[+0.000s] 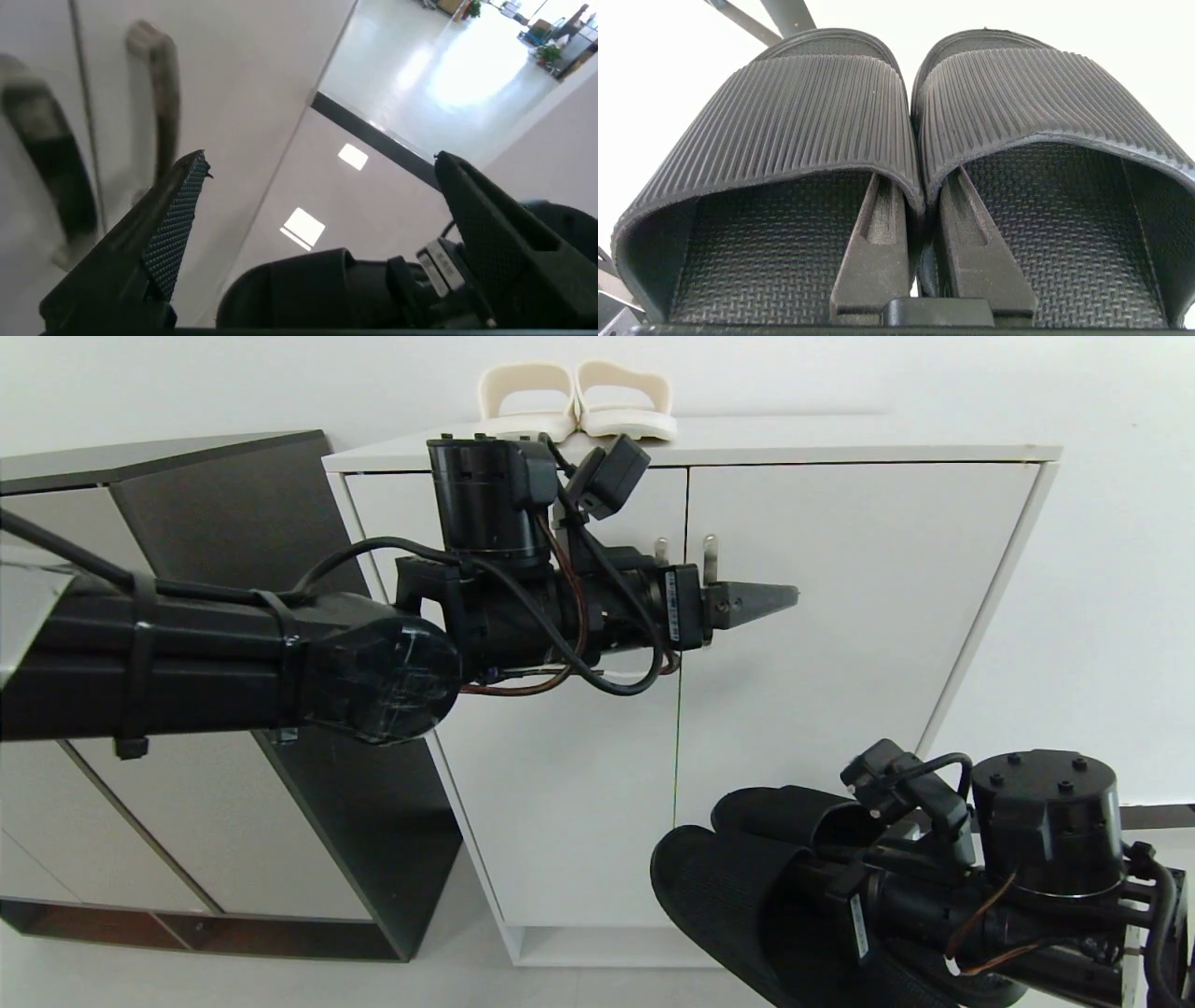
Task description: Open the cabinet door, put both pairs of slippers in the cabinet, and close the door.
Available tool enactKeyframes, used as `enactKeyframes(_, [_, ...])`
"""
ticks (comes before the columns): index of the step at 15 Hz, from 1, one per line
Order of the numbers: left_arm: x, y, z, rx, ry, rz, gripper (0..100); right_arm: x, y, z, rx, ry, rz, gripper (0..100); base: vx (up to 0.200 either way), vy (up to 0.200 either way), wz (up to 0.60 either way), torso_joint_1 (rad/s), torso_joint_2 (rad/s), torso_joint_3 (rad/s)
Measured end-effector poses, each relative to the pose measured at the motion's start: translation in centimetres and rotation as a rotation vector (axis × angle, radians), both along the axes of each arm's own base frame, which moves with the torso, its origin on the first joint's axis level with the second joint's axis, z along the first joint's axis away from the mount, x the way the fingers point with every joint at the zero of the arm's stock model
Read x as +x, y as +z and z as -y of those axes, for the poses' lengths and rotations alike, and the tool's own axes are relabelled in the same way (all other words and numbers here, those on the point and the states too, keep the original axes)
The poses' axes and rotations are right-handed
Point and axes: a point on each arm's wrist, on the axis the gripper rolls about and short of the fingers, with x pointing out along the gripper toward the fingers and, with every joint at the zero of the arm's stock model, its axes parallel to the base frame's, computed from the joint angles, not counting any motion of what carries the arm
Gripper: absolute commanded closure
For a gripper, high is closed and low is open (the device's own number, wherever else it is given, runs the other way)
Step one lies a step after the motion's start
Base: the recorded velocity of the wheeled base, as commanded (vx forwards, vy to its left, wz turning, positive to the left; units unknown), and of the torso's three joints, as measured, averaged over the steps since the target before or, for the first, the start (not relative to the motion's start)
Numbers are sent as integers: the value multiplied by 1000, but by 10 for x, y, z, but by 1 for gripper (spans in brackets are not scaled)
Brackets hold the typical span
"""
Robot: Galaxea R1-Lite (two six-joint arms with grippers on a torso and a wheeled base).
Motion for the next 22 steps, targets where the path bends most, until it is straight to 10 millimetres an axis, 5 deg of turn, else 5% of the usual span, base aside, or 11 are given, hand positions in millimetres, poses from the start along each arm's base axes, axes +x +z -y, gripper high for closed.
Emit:
enactKeyframes(8, [22,-5,-8,0,92,2,0,0,0,0,-1,-1,-1,100,0,0,0,0,0,0])
enactKeyframes(18, [34,-16,8,16,127,12,0,0,-1,0,-4,-1,-3,100,0,0,0,0,0,0])
enactKeyframes(19, [33,-16,9,19,125,11,100,0,-1,0,-5,-1,-3,100,0,0,0,0,0,0])
enactKeyframes(22, [31,-18,12,24,121,8,100,-3,-3,1,4,36,-19,100,0,0,0,0,0,0])
